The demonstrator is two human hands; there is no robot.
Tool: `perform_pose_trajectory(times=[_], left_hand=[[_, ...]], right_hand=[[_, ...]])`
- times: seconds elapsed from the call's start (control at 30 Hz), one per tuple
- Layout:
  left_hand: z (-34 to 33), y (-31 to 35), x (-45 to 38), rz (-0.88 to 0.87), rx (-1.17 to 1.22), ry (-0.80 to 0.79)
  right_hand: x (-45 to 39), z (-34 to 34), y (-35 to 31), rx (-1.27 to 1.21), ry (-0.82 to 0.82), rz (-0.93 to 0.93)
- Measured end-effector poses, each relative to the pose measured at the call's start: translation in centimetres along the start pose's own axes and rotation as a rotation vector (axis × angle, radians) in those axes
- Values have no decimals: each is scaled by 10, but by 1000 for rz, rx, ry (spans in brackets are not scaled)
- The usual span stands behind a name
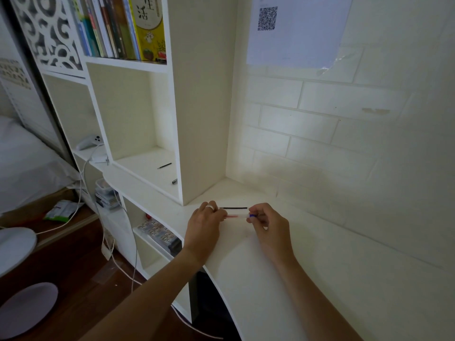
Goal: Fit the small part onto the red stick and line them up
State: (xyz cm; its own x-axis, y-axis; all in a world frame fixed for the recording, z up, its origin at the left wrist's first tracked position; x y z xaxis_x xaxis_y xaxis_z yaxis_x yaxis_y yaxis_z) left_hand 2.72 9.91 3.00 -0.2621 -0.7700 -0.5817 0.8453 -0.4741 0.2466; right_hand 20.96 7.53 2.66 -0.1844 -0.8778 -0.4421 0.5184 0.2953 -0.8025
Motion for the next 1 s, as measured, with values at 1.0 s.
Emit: perform_pose_trajectory(times=[1.0], left_hand=[[6, 11, 1, -73, 1, 27]], right_hand=[[0, -2, 18, -7, 31, -261]])
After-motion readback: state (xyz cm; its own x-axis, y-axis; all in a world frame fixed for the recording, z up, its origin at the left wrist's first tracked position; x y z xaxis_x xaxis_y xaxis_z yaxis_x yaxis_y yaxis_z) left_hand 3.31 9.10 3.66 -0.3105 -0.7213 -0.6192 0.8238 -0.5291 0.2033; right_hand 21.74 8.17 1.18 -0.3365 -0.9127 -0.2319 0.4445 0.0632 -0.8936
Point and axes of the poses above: each hand's wrist, its own x-axis away from the middle knuckle, its own z-axis out of the back of the hand, y = z × x, the point moved 7 cm from there along -x, towards the middle knuckle, and after that the axes turned 4 degrees about -z, right-handed, at the moved point
